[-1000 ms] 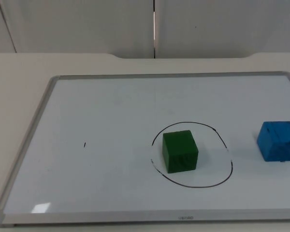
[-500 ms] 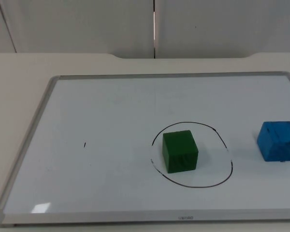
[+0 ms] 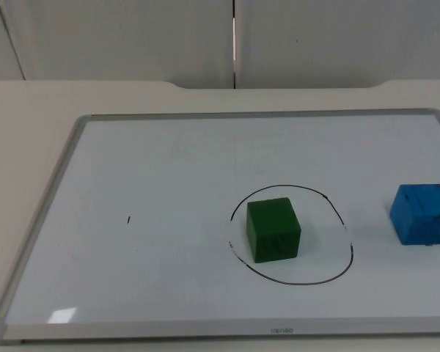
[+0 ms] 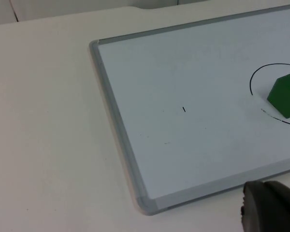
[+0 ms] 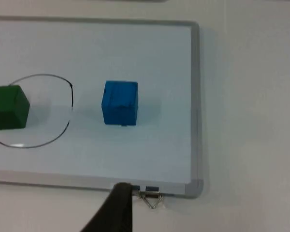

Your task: Push the two cubes into the marked area.

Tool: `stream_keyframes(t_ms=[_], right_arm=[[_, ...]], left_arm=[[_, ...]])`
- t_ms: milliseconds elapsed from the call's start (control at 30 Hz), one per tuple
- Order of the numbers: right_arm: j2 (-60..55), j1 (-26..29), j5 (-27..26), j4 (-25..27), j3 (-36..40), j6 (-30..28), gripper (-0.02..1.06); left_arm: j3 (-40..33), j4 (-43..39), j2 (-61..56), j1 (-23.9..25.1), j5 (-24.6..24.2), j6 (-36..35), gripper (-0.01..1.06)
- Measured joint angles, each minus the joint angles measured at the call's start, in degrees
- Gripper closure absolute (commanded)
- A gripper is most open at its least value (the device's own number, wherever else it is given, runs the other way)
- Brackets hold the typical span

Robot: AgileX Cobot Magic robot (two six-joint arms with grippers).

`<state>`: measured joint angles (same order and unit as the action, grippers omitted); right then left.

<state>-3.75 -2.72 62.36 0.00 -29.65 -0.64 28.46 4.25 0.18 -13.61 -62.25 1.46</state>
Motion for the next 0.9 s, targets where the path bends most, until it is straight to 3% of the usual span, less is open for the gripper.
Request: stream_keyframes(t_ms=[300, 700, 800, 900], right_arm=[[-15.38, 0.00, -0.34, 0.00, -0.14, -0.11, 0.01], [-37.29, 0.00, -2.63, 0.38, -7.04, -0.33, 0.01], [-40.92, 0.00, -3.41, 0.00, -8.36, -0.33, 0.03], [-44.79, 0.00, -4.34, 0.00, -9.98, -0.33, 0.18]], left_arm=[[0.00, 0.00, 0.00, 0.00, 0.00, 0.00, 1.05], [0.00, 0.00, 0.00, 0.00, 0.00, 0.00, 1.05], [0.00, 0.00, 0.00, 0.00, 0.00, 0.00, 1.05], [0.00, 0.00, 0.00, 0.00, 0.00, 0.00, 1.05]])
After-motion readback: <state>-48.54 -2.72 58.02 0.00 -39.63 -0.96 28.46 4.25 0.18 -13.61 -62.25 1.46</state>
